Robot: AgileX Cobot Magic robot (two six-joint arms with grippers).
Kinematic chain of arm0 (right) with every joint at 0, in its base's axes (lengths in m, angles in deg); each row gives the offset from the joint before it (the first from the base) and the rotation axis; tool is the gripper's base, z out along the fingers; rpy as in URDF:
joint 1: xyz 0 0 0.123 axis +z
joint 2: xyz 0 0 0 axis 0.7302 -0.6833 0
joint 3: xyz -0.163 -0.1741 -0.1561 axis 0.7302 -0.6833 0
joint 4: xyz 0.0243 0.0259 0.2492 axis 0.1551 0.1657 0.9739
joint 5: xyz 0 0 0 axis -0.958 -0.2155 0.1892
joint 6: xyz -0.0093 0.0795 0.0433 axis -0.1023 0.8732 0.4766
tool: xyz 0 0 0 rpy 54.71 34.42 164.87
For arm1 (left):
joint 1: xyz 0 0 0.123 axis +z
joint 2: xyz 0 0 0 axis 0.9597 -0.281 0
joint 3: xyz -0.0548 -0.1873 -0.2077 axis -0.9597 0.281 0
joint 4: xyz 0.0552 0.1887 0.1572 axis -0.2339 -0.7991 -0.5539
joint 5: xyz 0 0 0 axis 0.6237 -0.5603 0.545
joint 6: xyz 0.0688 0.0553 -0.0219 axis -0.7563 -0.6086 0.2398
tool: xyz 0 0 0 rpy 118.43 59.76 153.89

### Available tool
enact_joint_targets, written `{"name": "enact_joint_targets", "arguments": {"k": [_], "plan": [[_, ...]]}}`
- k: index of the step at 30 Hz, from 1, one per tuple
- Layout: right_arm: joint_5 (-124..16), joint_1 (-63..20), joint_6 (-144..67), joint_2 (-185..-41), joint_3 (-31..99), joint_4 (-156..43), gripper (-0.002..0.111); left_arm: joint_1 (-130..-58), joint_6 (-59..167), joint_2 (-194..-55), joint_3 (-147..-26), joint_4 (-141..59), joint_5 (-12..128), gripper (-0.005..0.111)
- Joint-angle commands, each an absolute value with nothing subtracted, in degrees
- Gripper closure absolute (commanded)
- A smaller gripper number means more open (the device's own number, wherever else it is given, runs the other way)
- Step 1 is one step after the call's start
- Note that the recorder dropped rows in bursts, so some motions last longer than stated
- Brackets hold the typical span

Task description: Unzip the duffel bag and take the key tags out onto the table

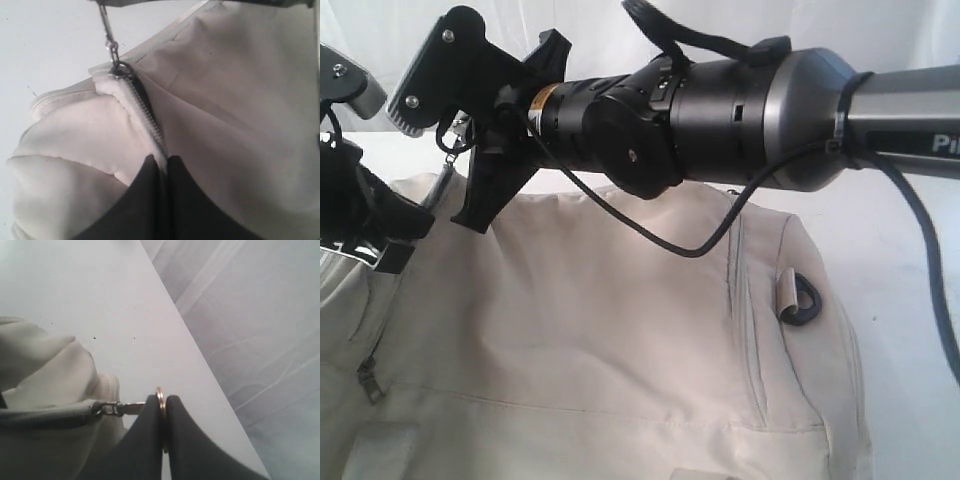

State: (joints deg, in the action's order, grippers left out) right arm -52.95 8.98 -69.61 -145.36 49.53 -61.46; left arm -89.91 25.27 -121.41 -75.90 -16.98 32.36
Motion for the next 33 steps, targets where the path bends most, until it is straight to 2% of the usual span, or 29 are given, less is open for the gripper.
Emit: {"name": "enact_joint_targets", "arguments": {"k": [1,14,26,33], "plan": [[-60.78,7.32,-69.86,-146.38,49.93,-61.45,0.108,-90.12,25.24,-119.16,-75.63,-18.85,23.44,0.107],[-67.04,4.44,-69.86,-150.61,49.93,-61.35,0.108,-90.12,31.12,-111.69,-75.63,-24.34,14.34,0.107],[-58.56,-0.27,-68.14,-151.25,49.93,-61.21,0.108,-90.12,38.65,-108.59,-75.63,-31.64,11.65,0.107],[-60.06,-0.24,-64.02,-151.25,49.93,-61.21,0.108,-90.12,38.58,-108.59,-75.63,-31.64,10.6,0.107]]}}
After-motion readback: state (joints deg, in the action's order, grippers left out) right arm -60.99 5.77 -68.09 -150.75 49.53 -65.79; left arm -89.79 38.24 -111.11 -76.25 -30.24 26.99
